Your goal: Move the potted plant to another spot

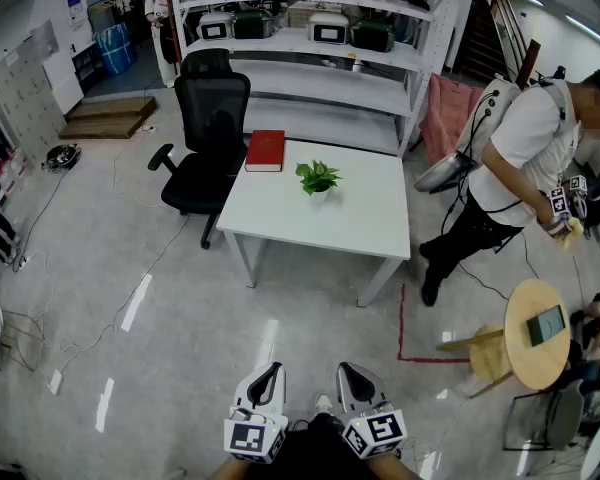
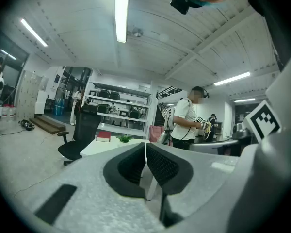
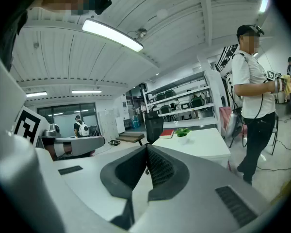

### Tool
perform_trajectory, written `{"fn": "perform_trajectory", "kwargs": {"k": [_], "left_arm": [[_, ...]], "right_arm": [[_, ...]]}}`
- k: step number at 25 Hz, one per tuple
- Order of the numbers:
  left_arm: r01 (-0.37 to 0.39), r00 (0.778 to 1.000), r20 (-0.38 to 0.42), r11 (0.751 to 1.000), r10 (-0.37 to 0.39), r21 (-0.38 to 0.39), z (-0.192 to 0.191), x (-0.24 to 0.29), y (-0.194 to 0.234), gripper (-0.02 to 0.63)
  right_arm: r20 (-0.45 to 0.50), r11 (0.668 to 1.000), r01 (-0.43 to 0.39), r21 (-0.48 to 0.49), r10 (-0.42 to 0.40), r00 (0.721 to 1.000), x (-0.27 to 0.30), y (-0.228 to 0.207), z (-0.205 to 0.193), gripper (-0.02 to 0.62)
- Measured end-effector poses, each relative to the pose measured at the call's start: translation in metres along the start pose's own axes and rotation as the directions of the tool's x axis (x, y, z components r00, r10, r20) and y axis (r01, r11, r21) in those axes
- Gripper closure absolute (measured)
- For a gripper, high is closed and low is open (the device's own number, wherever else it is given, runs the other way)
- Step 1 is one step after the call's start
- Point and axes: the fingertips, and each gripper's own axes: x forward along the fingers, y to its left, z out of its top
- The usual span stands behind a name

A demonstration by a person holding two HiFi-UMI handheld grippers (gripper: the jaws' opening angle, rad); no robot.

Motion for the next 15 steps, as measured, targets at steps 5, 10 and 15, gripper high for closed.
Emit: {"fn": "perform_trajectory", "kwargs": {"k": [5,10,15], "left_arm": [[0.001,1.0,0.007,1.0,-0.001,0.006,0.002,0.004,-0.003,0.584],[-0.003,1.0,0.004,1.0,0.003,0.005,0.001,0.009,-0.004,0.584],[-0.01,1.0,-0.008,1.0,0.011,0.005,-0.005,0.019,-0.011,0.584]], "right_arm": [[0.001,1.0,-0.002,-0.001,0.002,1.0,0.0,-0.005,0.0,0.583],[-0.007,1.0,-0.024,-0.006,0.024,1.0,0.005,-0.007,-0.002,0.583],[0.001,0.999,-0.033,0.01,0.033,0.999,0.005,-0.019,-0.004,0.583]]}}
